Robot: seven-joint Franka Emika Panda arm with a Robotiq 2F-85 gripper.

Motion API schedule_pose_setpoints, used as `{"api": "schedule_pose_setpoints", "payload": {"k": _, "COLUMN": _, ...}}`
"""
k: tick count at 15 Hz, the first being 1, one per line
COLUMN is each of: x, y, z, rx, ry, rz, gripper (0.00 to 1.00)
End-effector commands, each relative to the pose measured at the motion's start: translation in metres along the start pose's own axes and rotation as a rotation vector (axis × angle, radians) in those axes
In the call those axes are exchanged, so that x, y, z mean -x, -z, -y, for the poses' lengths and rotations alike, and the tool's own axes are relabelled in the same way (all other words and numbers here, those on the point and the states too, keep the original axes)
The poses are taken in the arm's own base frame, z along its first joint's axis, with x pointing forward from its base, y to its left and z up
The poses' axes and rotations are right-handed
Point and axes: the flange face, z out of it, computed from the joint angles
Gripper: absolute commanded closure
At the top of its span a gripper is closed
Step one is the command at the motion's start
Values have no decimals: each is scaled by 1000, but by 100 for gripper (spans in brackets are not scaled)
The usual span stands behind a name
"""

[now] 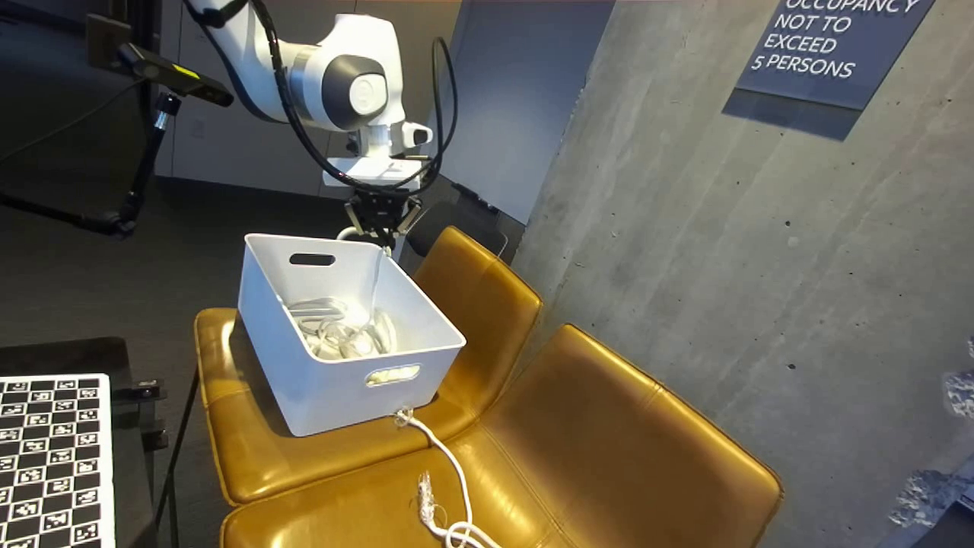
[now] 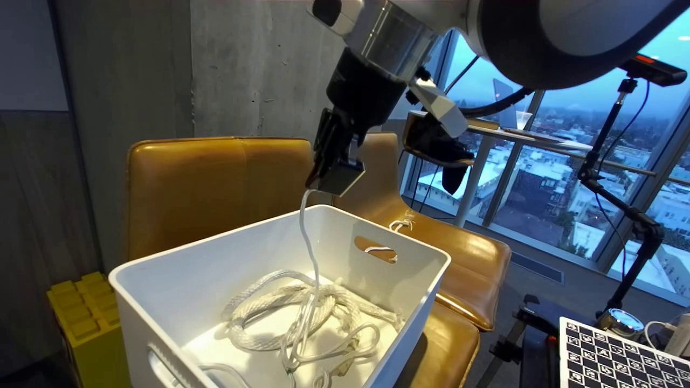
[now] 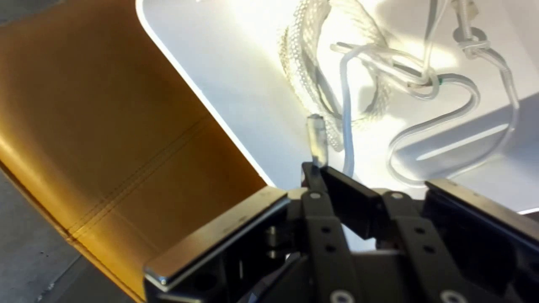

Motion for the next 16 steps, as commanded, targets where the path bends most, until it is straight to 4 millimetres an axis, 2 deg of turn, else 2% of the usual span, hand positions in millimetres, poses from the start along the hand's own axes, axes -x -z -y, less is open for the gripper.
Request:
{"api": "schedule_pose_setpoints", "payload": {"k": 1, "x": 12, "y": 10, "z": 23, "rx": -3, "ry": 3, "rz": 23, "gripper": 67}}
{"api": "schedule_pose_setpoints", "payload": {"k": 2, "x": 15, "y": 11, "z": 25, "rx": -5, "ry": 1, "rz": 26, "gripper": 64}}
{"api": "schedule_pose_setpoints", "payload": {"k": 7, "x": 37, "y": 31, "z": 9, "rx": 12, "ry": -26, "rz": 24, "gripper": 30}}
{"api": "schedule_pose_setpoints", "payload": {"k": 10, "x": 67, "y": 38, "z": -9, "rx": 31, "ry": -58, "rz": 34, "gripper": 7}}
{"api": "schedule_pose_setpoints", "payload": {"k": 11, "x": 83, "y": 38, "z": -15, "rx": 35, "ry": -73, "rz": 42, "gripper": 1}}
{"api": "schedule_pose_setpoints", "payload": {"k": 16, "x": 166, "y": 26, "z": -59, "rx": 40, "ry": -167, "rz": 101, "gripper": 0}}
